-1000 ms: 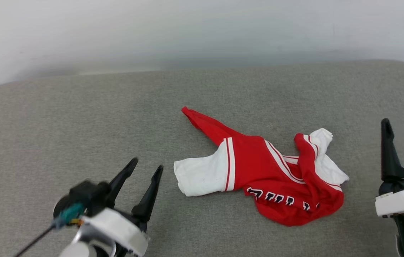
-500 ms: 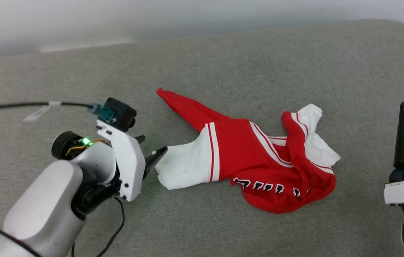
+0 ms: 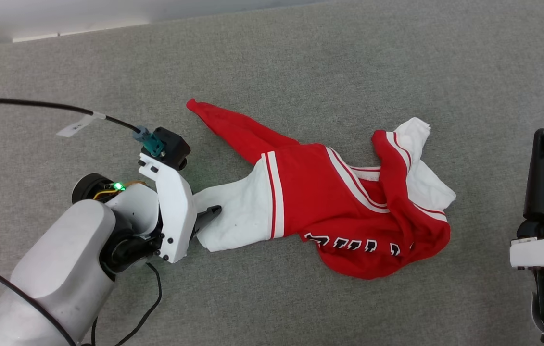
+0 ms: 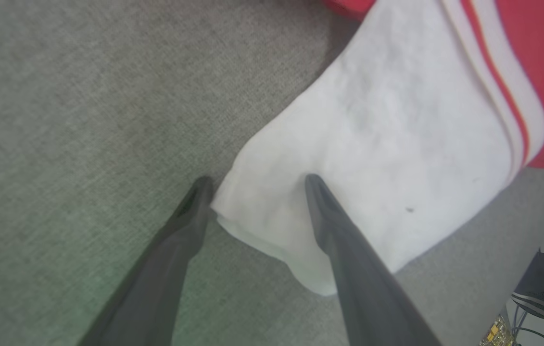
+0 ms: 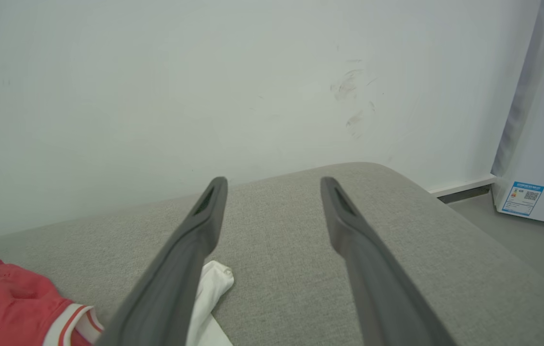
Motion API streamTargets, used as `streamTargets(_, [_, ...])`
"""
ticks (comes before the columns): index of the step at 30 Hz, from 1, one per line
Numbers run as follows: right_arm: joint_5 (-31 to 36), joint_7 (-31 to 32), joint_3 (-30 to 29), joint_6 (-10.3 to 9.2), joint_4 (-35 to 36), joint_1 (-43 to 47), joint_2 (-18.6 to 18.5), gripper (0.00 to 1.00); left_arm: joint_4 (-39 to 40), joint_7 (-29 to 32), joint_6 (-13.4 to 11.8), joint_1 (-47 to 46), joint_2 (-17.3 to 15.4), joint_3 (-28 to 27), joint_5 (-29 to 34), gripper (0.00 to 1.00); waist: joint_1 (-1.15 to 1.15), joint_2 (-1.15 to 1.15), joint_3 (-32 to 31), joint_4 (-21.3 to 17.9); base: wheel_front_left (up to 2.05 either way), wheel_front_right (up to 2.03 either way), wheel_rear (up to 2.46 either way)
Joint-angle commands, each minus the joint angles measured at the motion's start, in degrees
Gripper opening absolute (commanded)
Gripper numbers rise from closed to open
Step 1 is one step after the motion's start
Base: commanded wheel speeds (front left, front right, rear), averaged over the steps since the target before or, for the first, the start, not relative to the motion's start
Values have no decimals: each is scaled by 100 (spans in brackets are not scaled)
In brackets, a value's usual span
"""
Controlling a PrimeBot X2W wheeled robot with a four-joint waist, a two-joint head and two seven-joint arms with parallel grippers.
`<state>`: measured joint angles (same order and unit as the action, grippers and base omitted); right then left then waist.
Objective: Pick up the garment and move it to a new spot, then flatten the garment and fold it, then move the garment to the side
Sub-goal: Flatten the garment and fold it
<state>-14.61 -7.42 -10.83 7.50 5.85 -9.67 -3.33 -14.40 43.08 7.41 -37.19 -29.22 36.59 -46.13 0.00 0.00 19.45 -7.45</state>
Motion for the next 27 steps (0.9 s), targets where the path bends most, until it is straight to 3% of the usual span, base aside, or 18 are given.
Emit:
streamTargets(1, [28, -29, -16, -2, -3, -82, 24, 100, -63, 8, 5, -12, -13, 50, 24, 100, 0, 0, 13, 0, 0, 0, 0])
streamTargets(2, [43, -24, -18, -2, -12, -90, 28, 100, -162, 9, -1, 27, -24, 105, 39, 100, 0, 0, 24, 2, 0, 0, 0])
streamTargets(3, [56, -24, -21, -2, -17, -94, 31, 100, -220, -27, -5, 56, -39, 163, 72, 46, 0, 0, 33, 5, 0, 0, 0])
streamTargets(4, [71, -26, -26, -2, -23, -97, 32, 100, -285, -126, -6, 73, -44, 158, 95, 0, 0, 0, 39, 14, 0, 0, 0])
streamTargets(10, [144, 4, -4, -2, -88, -52, 41, 100, -390, -1067, -26, 199, 39, -85, 115, 0, 0, 0, -80, 139, 0, 0, 0])
streamTargets(16, [204, 105, -85, -2, -162, 49, 41, 100, -443, -2259, -296, 363, 131, -478, 258, 0, 0, 0, -428, 381, 0, 0, 0])
streamTargets(21, [211, 223, -32, -2, -205, 143, 42, 100, -303, -2682, -565, 670, 53, -813, 108, 0, 0, 0, -678, 553, 0, 0, 0])
streamTargets(27, [231, 349, 21, -2, -214, 240, 43, 100, 94, -3018, -995, 1359, -285, -1291, -90, 0, 0, 0, -779, 684, 0, 0, 0])
